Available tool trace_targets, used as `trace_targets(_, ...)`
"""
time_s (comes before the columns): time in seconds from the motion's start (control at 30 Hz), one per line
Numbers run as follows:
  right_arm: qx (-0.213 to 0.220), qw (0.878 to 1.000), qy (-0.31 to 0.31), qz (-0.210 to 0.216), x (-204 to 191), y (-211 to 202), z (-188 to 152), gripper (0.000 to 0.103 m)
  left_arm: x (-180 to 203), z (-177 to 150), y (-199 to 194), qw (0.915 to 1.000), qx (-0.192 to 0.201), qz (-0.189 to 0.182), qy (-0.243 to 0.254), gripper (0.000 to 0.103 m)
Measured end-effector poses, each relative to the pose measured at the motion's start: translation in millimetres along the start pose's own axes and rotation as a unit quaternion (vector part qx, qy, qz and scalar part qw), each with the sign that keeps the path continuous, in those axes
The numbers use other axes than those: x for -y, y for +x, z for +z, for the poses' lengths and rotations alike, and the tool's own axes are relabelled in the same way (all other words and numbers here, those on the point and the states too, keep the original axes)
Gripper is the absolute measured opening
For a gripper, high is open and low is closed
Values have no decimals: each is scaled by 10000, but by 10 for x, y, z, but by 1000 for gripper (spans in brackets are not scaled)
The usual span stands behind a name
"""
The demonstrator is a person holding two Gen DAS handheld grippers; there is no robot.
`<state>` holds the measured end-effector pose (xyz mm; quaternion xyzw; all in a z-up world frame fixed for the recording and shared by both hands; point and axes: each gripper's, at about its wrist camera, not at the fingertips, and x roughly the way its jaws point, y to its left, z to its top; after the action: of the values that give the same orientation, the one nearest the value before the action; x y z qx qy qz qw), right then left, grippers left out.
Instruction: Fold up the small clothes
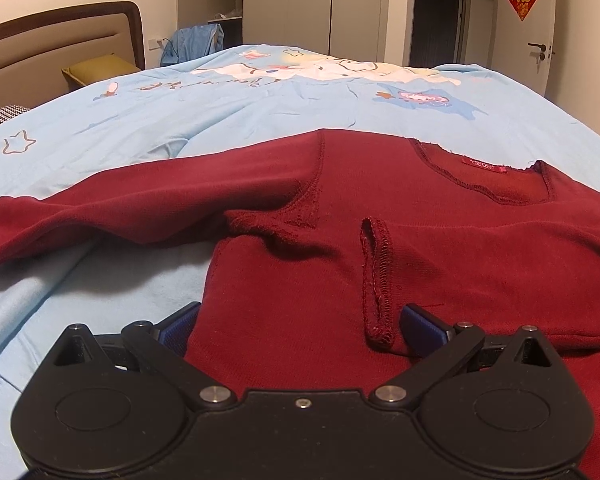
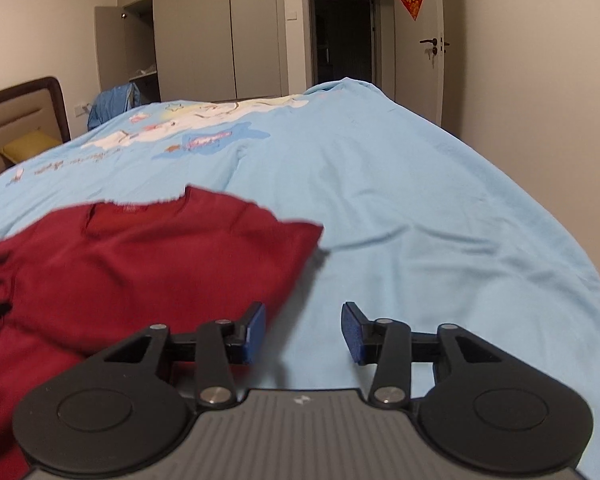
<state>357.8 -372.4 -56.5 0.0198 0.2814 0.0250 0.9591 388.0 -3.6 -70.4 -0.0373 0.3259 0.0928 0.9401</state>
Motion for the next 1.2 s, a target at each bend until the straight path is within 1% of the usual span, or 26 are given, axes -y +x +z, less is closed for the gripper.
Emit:
trace_targets(0.1, -127, 9999, -103, 22, -65, -97, -210, 47, 12, -7, -5, 10000, 10, 19, 23, 103)
trace_targets(0.17, -143, 9997, -185, 92, -153, -100, -276, 47, 13, -7, -5, 10000, 10, 14, 17, 103)
trace_targets(0.27, -34, 9995, -265, 176, -272, -53, -266, 47, 16, -8, -5, 10000, 10, 11, 13, 103)
trace_targets(0.33, 82, 9993, -285, 210, -347, 11, -236, 45, 15, -10, -4, 10000, 13, 13, 17, 103)
trace_targets(0.37, 107, 9994, -270, 188, -375, 59, -216, 42, 13, -10, -5, 10000, 14, 7, 11, 103)
trace_targets(0.4, 159, 9995, -207, 174, -389, 85, -204, 24, 13, -9, -5, 10000, 16, 2, 6, 103)
trace_targets(0.43, 202, 9995, -143, 181, -400, 89, -192, 14, 13, -11, -4, 10000, 22, -11, -8, 103)
trace_targets(0.53, 317, 9992, -195, -141, -432, 27, -178, 11, -6, -18, -6, 10000, 43, -59, -51, 103)
trace_targets(0.6, 252, 9987, -251, -354, -413, 13, -192, 10, -12, -27, -2, 10000, 58, -60, -50, 103)
trace_targets(0.7, 60, 9987, -307, -391, -400, 87, -230, 10, -33, -22, -14, 9999, 56, -85, -68, 103)
trace_targets(0.77, 24, 9991, -257, -347, -394, 112, -229, 11, -87, 17, -67, 9997, -52, -220, -102, 103)
trace_targets(0.87, -36, 9997, -174, -182, -363, 58, -208, 17, -179, 57, -202, 9985, -212, -492, -96, 102)
trace_targets(0.9, -27, 9998, -175, -122, -353, 10, -211, 27, -217, 62, -267, 9982, -241, -535, -108, 102)
trace_targets(0.93, -32, 9998, -195, -97, -351, -42, -221, 41, -258, 65, -336, 9980, -243, -573, -129, 102)
trace_targets(1.03, -2, 9996, -239, 116, -359, -278, -286, 61, -395, 32, -603, 9976, -176, -666, -112, 102)
trace_targets(1.07, -12, 9995, -250, 215, -375, -378, -324, 64, -444, 13, -701, 9977, -146, -655, -64, 102)
trace_targets(1.13, -36, 9990, -265, 367, -418, -564, -407, 77, -541, -50, -901, 9980, -93, -625, 51, 103)
trace_targets(1.17, -48, 9986, -247, 472, -445, -680, -464, 80, -601, -94, -1009, 9980, -89, -617, 108, 102)
trace_targets(1.2, -53, 9981, -224, 567, -473, -773, -516, 86, -656, -137, -1102, 9980, -108, -604, 145, 102)
